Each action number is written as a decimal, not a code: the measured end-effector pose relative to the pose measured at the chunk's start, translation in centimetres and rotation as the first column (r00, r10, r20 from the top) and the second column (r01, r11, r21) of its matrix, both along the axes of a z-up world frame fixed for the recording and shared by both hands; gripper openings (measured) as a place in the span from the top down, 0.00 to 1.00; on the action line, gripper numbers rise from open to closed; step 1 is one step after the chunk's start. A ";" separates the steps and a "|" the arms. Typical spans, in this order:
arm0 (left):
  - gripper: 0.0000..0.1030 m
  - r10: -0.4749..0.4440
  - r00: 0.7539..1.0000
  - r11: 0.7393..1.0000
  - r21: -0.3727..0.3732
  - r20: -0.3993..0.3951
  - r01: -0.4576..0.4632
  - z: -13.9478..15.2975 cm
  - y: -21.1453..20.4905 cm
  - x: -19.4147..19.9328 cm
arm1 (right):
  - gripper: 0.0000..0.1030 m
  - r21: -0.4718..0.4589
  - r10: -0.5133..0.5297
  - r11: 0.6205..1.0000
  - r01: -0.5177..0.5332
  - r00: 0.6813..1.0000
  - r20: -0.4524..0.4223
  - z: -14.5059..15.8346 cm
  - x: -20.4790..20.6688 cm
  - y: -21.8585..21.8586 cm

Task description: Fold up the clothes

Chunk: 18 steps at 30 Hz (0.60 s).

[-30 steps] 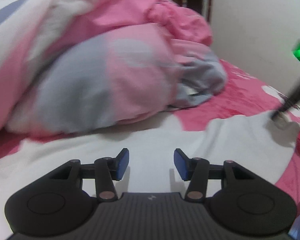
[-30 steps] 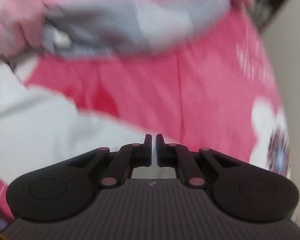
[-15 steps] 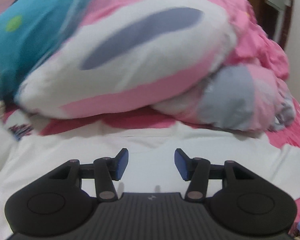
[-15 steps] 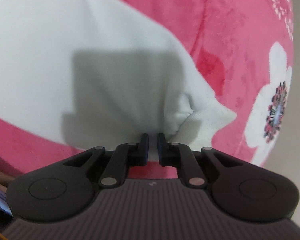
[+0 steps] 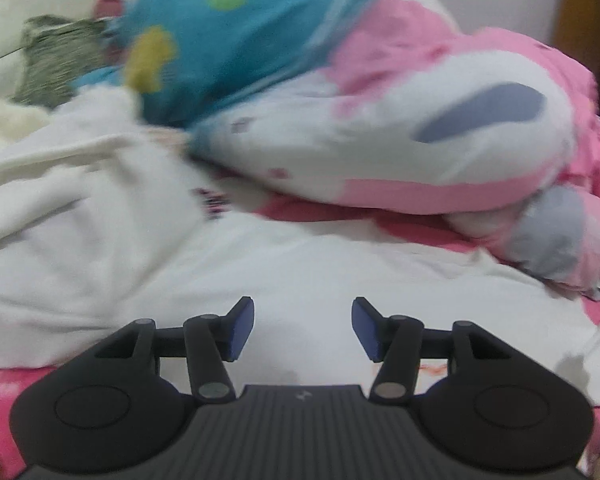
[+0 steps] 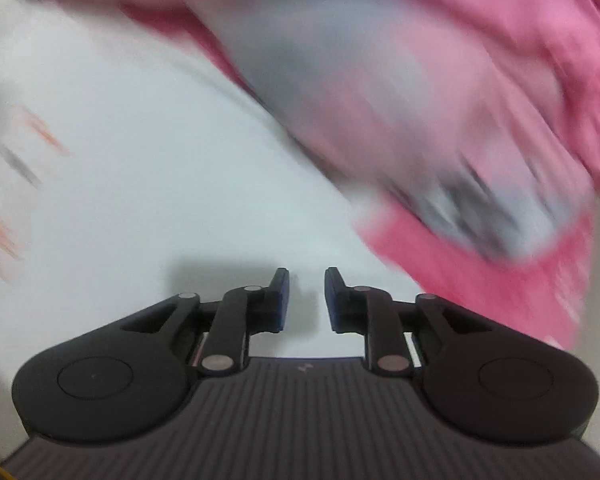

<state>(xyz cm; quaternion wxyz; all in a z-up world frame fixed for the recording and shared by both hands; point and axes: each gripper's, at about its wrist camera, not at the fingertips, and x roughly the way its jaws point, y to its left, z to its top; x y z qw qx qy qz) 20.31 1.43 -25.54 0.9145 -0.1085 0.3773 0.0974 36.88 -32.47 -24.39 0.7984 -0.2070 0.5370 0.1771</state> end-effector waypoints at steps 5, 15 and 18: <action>0.46 0.149 0.989 0.989 0.022 -0.009 -0.149 0.8 7.9 -2.7 | 0.79 0.343 0.074 0.936 -0.076 0.997 0.018 2.1 -0.6 11.6; 0.43 0.464 0.886 0.875 0.155 -0.003 -0.458 0.9 22.3 -4.1 | 0.78 0.591 0.304 0.743 -0.313 0.945 0.118 2.4 -0.8 33.8; 0.39 0.470 0.883 0.871 0.165 -0.006 -0.462 0.3 24.6 -3.8 | 0.78 0.646 0.333 0.699 -0.307 0.939 0.086 1.8 0.0 39.1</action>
